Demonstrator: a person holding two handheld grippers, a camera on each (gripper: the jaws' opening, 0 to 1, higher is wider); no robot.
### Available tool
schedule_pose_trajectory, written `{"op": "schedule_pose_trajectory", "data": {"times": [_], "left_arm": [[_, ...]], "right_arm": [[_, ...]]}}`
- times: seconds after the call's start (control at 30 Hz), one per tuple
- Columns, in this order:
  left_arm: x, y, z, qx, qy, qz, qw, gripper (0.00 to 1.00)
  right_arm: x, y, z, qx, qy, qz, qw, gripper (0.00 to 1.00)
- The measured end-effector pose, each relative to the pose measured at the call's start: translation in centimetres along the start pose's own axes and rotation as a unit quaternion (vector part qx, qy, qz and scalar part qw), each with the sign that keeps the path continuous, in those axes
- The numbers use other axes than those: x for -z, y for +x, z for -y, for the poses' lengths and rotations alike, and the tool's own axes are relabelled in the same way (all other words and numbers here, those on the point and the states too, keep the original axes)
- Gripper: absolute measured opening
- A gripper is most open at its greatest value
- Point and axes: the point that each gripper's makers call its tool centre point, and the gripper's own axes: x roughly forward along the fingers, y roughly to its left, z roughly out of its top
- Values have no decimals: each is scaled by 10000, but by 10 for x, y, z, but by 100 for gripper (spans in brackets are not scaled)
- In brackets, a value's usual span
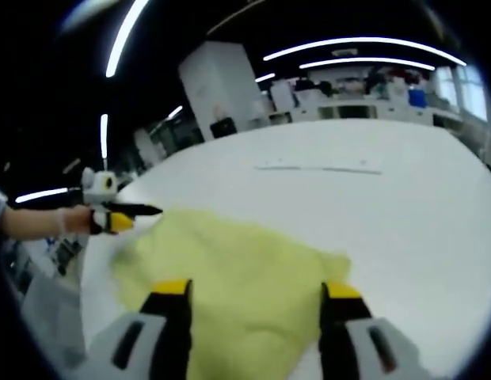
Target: Fold the garment on the visible template until the final outline fits inside the template.
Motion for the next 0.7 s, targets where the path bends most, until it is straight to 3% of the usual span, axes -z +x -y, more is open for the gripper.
{"op": "schedule_pose_trajectory", "data": {"times": [0.13,0.4,0.7], "left_arm": [[6,-13,1,-44,7,-7,10000,78],[34,-38,13,-147,-10,-138,9998,78],[48,-57,23,-214,14,-167,9996,76]], "right_arm": [[13,-16,-8,51,-110,-124,9998,63],[22,-33,-9,112,-50,-130,9998,62],[37,-60,-17,238,54,-20,9997,62]]}}
